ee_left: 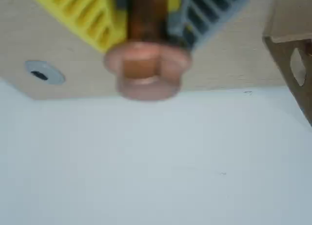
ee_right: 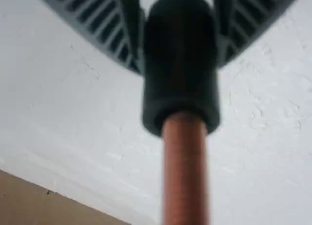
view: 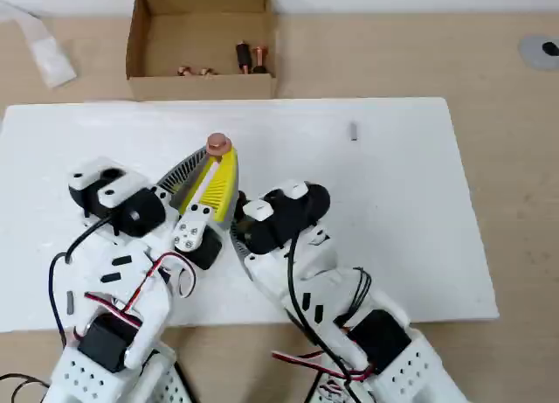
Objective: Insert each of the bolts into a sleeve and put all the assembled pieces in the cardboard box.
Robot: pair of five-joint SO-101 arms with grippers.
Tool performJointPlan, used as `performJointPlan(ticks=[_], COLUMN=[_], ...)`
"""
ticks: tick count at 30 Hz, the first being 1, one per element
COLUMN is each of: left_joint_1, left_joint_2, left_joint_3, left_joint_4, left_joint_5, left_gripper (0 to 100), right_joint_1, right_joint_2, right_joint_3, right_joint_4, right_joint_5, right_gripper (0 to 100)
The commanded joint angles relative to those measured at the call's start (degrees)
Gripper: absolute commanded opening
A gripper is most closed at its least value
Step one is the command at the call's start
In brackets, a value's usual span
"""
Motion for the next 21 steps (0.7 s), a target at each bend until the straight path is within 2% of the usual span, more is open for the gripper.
performJointPlan(ticks=[1, 18, 21], left_joint_1=[0.44, 1.85, 2.29], left_joint_2=[0.31, 0.31, 0.31], left_joint_3=[0.7, 4.57, 3.96], left_joint_4=[-0.97, -0.44, 2.64], left_joint_5=[-0.7, -0.44, -0.62], left_gripper=[0, 0, 1], right_joint_1=[-0.84, -0.84, -0.75], right_joint_2=[-0.75, -1.1, -1.1], right_joint_3=[-4.44, -4.44, -4.44], right_joint_4=[-1.85, -1.85, -1.85], right_joint_5=[-0.44, -0.35, -0.35], right_gripper=[0.9, 0.9, 0.9])
